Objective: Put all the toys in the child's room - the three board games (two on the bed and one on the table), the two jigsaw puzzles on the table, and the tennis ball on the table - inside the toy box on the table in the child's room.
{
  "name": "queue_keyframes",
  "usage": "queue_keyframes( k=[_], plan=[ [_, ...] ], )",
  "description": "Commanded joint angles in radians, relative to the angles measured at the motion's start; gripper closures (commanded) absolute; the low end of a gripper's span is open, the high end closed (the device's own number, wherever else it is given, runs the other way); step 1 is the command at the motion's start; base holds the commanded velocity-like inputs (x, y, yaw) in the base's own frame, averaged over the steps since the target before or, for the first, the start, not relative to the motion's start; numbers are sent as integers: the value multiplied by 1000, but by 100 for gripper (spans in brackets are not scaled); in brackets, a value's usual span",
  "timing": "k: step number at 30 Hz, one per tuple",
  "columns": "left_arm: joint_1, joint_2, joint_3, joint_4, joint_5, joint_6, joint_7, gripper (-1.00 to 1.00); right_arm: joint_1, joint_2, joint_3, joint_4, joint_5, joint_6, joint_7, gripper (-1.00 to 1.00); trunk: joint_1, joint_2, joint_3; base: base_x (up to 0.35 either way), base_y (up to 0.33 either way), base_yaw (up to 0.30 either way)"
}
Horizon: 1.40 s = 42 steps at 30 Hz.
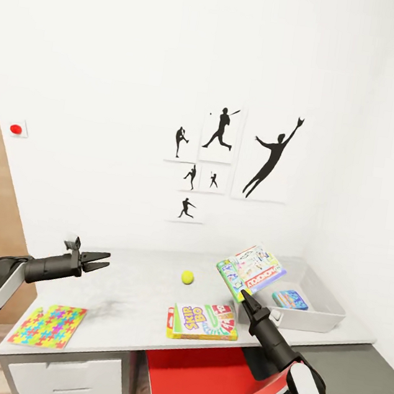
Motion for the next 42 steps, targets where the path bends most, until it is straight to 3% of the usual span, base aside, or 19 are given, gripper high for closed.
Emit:
queue_keyframes(
  k=[1, 18, 31, 42],
  plan=[
    [-1, 0, 0, 0, 3, 9, -1, -100, -1, 0, -1, 0, -6, 8, -1, 100, 0, -2, -2, 0, 0, -31],
    [-1, 0, -1, 0, 2, 10, -1, -100, -1, 0, 0, 0, -5, 8, -3, 100, 0, -2, -2, 4, 0, -26],
    [-1, 0, -1, 0, 3, 9, -1, -100, -1, 1, 0, 0, -5, 8, -3, 100, 0, -2, 2, 191, 42, -252],
    [-1, 0, 1, 0, 3, 9, -1, -100, -1, 0, 0, 0, -6, 8, -3, 100, 0, -2, 4, 25, 2, -276]
  ],
)
